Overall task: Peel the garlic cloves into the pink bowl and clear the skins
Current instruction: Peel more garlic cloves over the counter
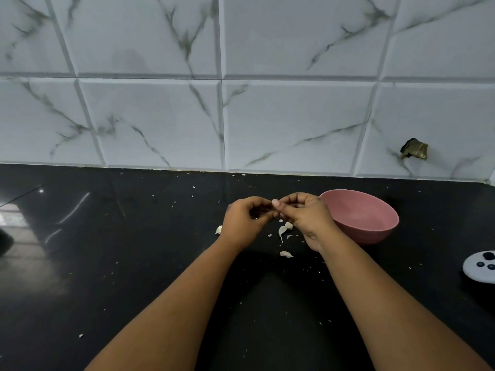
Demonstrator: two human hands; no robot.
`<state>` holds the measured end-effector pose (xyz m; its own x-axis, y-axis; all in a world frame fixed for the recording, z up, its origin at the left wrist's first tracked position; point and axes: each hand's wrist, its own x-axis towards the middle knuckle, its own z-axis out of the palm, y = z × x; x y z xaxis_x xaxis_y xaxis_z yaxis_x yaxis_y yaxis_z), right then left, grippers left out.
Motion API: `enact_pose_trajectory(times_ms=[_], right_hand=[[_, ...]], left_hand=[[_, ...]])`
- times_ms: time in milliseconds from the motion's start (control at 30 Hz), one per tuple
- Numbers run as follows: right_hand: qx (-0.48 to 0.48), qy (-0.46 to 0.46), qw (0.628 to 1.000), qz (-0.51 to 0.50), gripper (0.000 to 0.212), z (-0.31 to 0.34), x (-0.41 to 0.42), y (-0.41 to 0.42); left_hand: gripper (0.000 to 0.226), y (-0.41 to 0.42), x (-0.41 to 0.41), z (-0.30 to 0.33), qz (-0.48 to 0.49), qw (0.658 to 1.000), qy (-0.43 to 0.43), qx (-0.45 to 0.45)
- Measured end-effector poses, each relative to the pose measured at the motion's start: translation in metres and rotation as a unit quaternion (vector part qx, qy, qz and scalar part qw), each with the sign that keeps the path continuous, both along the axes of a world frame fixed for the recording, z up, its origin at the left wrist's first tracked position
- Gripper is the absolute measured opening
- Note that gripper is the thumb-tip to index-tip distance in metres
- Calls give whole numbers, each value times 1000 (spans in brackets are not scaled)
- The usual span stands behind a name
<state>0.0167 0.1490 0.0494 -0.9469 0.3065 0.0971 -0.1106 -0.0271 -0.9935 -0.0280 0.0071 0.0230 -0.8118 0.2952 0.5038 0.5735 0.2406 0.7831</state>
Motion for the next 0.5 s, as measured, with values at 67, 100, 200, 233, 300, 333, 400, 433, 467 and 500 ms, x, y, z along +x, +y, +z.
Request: enact_pose_trajectory(times_ms=[67, 100, 200, 233, 300, 333, 400, 433, 467, 500], right_hand=[[-39, 7, 999, 30, 8, 1, 1, -3], [-47, 9, 998, 37, 8, 1, 1, -3], [30, 22, 999, 27, 8, -1, -1, -2], [92, 26, 995, 13, 6, -2, -1, -1], [196, 35, 980, -9, 3, -2, 0, 0], [217, 43, 975, -12, 4, -3, -1, 0], [231, 58, 971, -16, 8, -5, -3, 0], [255, 61, 965, -27, 7, -8, -5, 0], [304, 63, 949, -42, 6, -10, -6, 0], [367, 67, 926, -55, 7, -11, -7, 0]], left_hand=[[12, -2, -1, 0, 15, 1000, 12, 2], [11, -4, -2, 1, 14, 1000, 11, 6], [6, -6, -4, 2, 9, 1000, 5, 1], [7, -6, -4, 2, 11, 1000, 6, -3], [8, -8, -5, 1, 17, 1000, 7, -6], [6, -9, -5, 1, 17, 1000, 9, -6], [5, -13, -7, 3, 20, 999, 20, -20], [6, -15, -8, 5, 29, 999, 27, -32], [8, -18, -10, 7, 50, 997, 34, -42], [8, -21, -12, 9, 77, 995, 38, -48]])
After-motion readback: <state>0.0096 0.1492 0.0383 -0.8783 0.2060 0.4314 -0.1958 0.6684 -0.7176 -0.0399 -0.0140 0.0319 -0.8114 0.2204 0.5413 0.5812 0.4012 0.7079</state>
